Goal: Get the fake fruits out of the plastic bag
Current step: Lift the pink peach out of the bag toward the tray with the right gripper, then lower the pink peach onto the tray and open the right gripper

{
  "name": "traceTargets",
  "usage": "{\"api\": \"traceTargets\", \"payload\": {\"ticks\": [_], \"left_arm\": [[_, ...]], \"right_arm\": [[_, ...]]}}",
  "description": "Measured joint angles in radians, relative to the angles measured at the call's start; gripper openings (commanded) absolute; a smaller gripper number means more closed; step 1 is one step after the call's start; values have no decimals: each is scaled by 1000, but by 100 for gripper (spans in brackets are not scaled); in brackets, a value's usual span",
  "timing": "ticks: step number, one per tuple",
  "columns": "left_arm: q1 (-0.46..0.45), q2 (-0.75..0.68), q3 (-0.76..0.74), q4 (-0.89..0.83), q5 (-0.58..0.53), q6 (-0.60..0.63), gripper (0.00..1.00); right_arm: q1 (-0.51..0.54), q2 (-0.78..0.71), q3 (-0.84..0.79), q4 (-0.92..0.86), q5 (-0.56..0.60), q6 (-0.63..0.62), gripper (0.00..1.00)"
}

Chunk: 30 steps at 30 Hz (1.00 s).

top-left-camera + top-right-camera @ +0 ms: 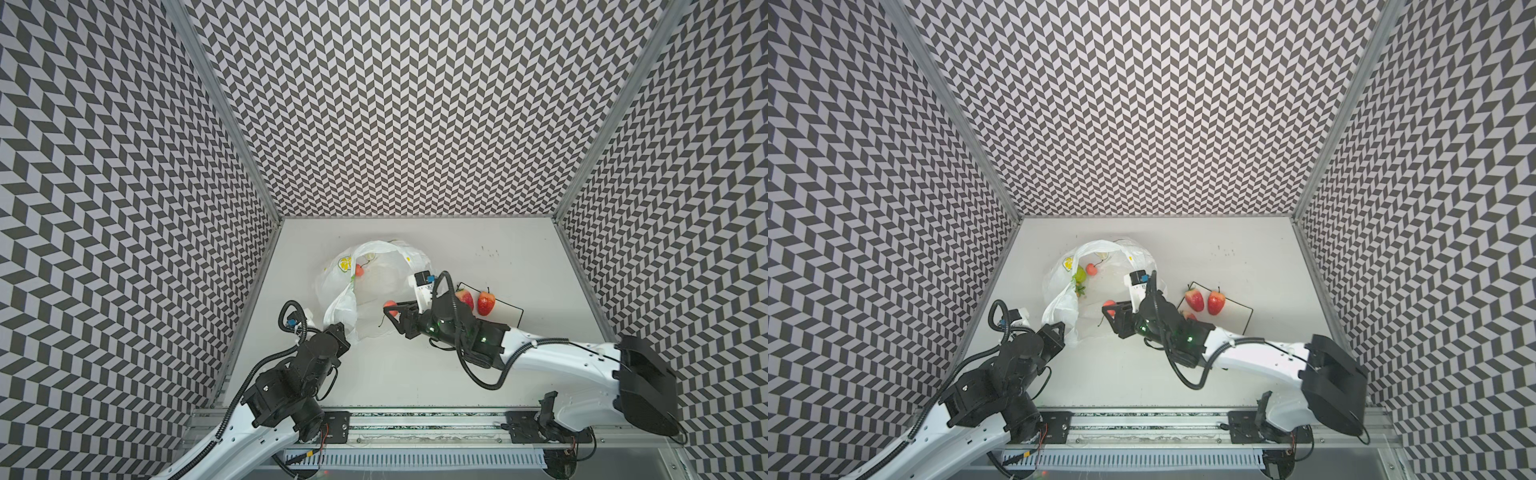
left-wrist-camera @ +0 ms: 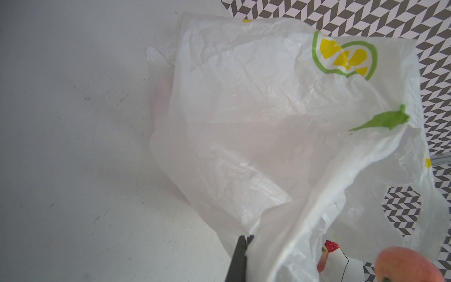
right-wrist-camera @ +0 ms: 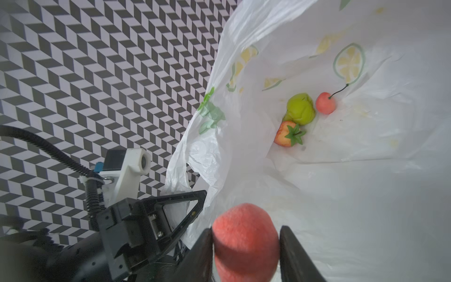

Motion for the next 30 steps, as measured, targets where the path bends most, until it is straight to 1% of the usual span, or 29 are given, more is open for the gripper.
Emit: {"api": "traceTargets", "payload": {"ticks": [6, 10, 13, 17, 22, 25, 30], "left_arm": [[0, -5, -2, 7, 0, 6, 0], [0, -8, -9, 14, 0, 7, 0], [0, -13, -17, 16, 0, 7, 0], [0, -13, -17, 21, 0, 8, 0], [0, -21, -17, 22, 0, 8, 0], [0, -27, -17, 22, 0, 7, 0], [0, -29, -17, 22, -1, 7, 0]], "right_arm": [[0, -221, -139, -144, 102, 15, 44], [-14, -333, -239, -282, 170, 64, 44], [-57, -380, -289, -357, 179, 128, 44], [-122, -421, -378, -382, 154, 243, 44], [-180, -426, -481, -367, 106, 395, 45], [-210, -426, -516, -342, 96, 460, 47], [-258, -411, -542, -285, 94, 521, 47]]}}
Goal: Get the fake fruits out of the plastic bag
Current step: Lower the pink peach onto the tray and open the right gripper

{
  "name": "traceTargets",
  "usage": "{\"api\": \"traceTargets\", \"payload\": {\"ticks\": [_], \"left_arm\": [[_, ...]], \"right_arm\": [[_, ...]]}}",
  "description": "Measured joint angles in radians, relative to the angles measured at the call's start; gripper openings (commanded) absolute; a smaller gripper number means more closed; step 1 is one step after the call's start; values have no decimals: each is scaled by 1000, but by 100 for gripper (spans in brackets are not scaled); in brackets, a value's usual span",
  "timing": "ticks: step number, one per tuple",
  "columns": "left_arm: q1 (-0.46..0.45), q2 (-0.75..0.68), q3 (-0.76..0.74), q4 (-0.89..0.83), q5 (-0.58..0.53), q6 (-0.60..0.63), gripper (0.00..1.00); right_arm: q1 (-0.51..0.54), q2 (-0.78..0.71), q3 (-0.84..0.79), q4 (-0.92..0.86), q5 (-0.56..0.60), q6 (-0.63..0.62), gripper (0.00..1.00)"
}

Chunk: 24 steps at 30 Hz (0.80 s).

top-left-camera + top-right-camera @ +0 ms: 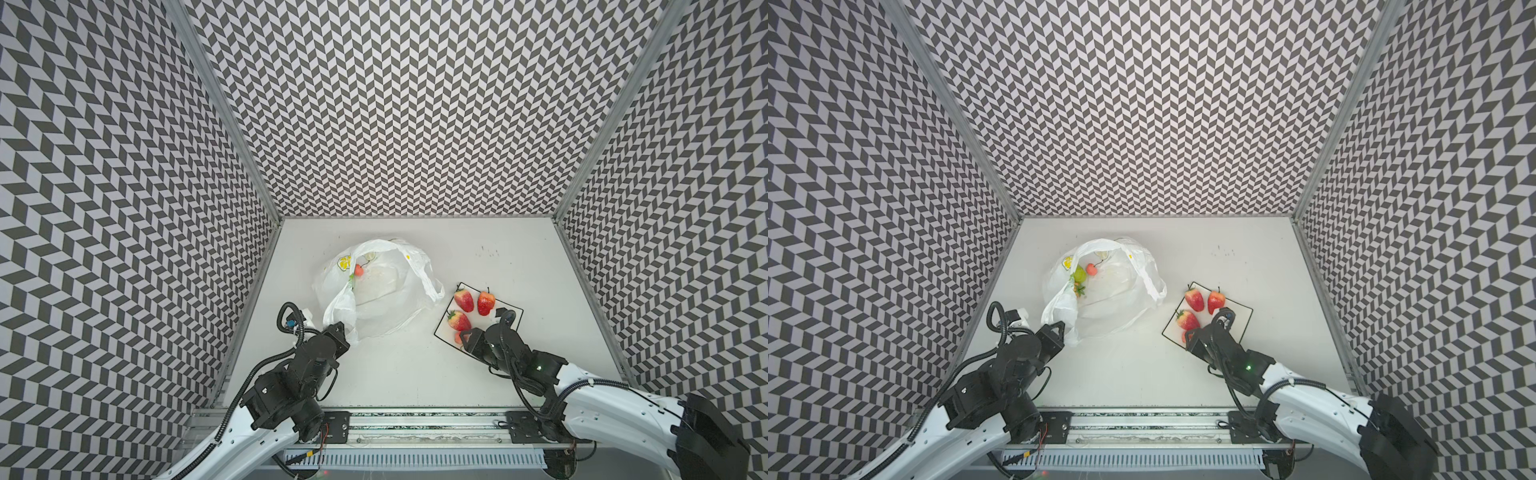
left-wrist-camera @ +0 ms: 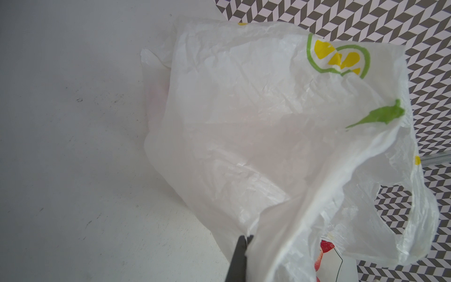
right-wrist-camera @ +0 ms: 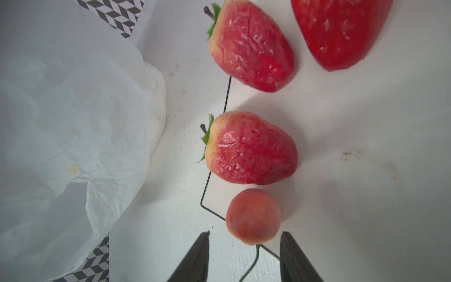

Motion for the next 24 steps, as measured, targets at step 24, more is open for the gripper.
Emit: {"api": "traceTargets", "payload": {"ticks": [24], "left_arm": [[0, -5, 0, -5, -10, 2, 0]], "right_arm": [[-37, -152, 84, -146, 41, -207, 51]]}}
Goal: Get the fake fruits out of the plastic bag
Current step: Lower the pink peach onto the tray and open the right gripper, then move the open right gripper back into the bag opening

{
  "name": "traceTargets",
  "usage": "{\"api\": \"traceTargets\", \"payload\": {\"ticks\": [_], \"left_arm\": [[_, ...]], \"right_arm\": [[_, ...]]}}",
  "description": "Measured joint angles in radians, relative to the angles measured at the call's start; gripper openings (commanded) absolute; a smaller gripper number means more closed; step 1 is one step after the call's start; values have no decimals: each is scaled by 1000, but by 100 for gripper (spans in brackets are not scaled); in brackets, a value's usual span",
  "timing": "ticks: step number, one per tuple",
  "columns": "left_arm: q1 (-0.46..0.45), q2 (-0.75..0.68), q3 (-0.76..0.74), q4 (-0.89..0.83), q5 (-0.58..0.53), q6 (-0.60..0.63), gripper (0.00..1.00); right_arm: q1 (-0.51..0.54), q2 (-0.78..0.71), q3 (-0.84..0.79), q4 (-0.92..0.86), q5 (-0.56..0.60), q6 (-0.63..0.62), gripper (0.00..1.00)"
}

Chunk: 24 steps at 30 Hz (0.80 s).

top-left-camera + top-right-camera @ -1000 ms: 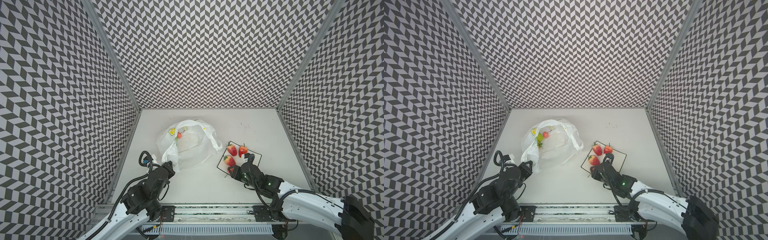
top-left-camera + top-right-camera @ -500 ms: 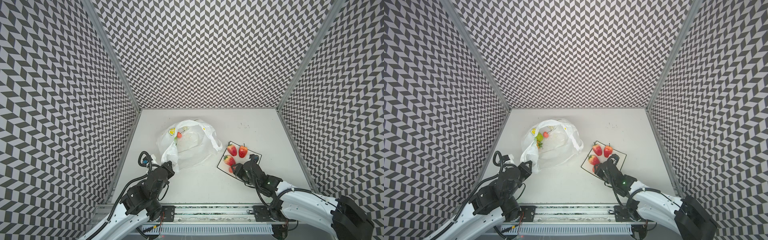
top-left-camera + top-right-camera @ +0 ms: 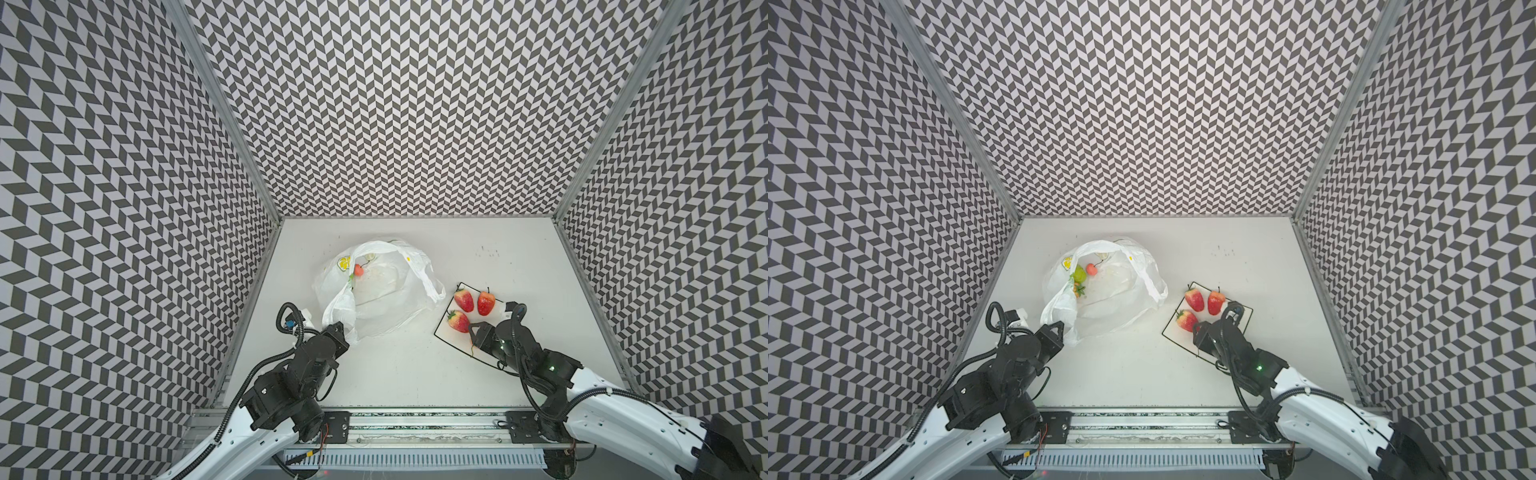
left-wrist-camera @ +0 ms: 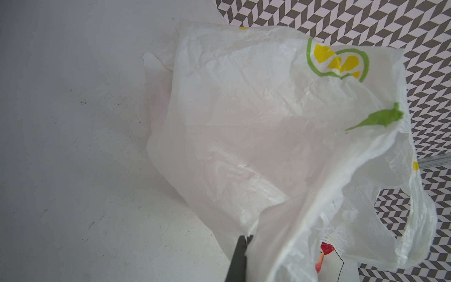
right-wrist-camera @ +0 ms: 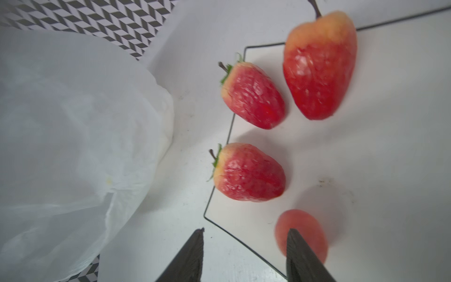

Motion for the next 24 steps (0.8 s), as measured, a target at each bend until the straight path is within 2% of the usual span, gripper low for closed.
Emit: {"api": "traceTargets", "payload": {"ticks": [3, 6, 12, 18, 24], "left_arm": [[0, 0, 0, -2, 0, 1, 0], [0, 0, 0, -3, 0, 1, 0], [0, -1, 0, -23, 0, 1, 0], [0, -6, 1, -54, 0, 0, 0], [0, -13, 6, -101, 0, -13, 0]], "right_arm": [[22, -2, 69, 29, -33, -141, 49], [104, 31, 129, 79, -58, -272, 49], [222, 238, 245, 196, -158, -454, 44], [289, 480, 380, 279, -234, -545, 42], [303, 756, 580, 348, -236, -541, 42]]}}
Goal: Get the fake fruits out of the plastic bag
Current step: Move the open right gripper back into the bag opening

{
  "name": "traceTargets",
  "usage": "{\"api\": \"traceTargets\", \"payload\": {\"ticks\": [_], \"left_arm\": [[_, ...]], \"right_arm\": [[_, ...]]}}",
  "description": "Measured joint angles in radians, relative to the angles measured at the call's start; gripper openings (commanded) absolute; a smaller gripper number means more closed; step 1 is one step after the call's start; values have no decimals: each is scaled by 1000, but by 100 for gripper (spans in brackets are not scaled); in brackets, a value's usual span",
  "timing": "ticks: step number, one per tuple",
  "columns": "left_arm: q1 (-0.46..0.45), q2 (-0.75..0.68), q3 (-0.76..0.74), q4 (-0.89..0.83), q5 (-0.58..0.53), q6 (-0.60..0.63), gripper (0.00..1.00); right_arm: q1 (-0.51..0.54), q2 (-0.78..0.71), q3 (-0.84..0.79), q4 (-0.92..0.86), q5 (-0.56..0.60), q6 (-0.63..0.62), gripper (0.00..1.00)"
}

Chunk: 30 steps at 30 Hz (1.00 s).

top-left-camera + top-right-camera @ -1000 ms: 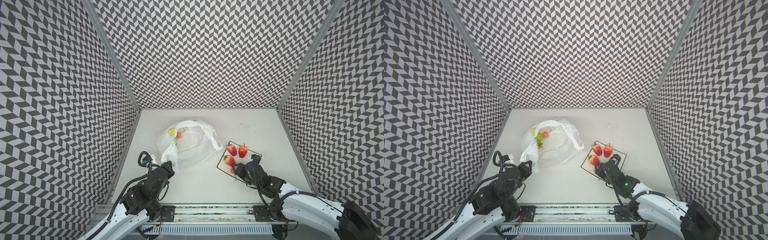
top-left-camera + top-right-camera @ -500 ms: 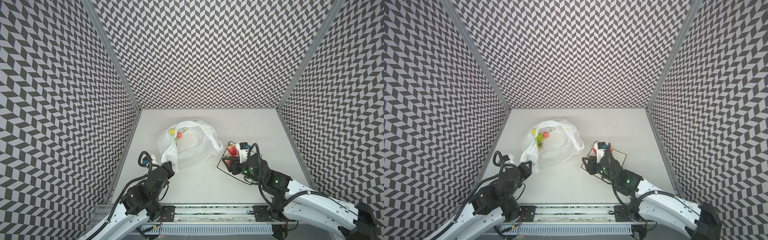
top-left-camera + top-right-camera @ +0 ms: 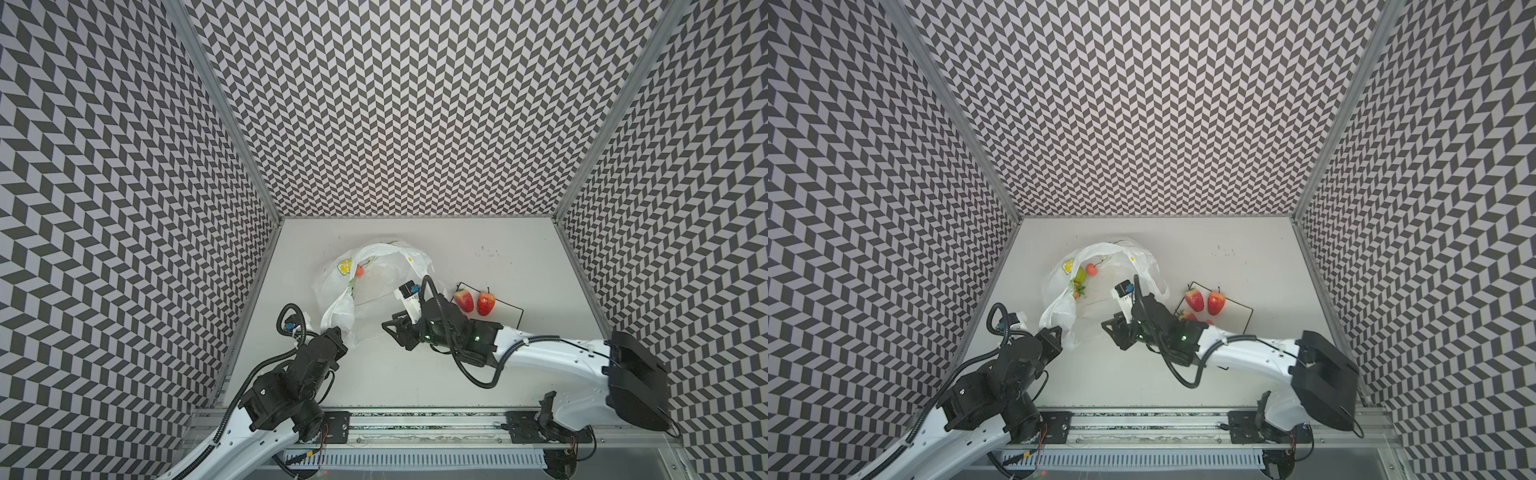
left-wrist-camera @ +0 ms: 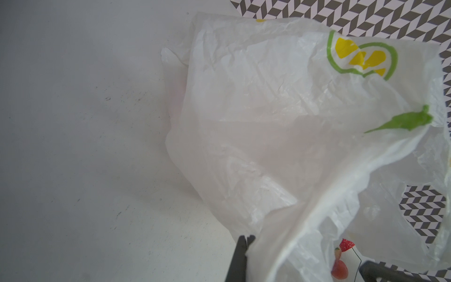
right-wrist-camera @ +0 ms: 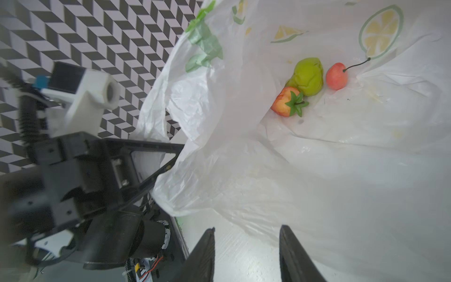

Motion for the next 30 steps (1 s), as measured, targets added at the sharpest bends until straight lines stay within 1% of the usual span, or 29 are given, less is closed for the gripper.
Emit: {"api": "traceTargets", "payload": {"ticks": [3, 6, 11, 15, 20, 24, 30], "left_arm": [[0, -6, 13, -38, -4, -17, 0], [0, -7, 28, -64, -10, -30, 0], [0, -5, 50, -100, -21, -58, 0], [0, 7, 82, -142, -39, -92, 0], [0, 34, 89, -171, -55, -128, 0], [0, 54, 89, -181, -58, -139, 0], [0, 59, 89, -181, -58, -142, 0]], "right_arm": [[0, 148, 119, 23, 24, 40, 42], [0, 274, 204, 58, 65, 101, 44], [-10, 465, 323, 117, 137, 211, 51], [-27, 597, 431, 126, 150, 288, 56], [-60, 675, 481, 161, 154, 377, 59], [-92, 739, 541, 185, 125, 435, 59], [-127, 818, 607, 227, 52, 493, 50]]}}
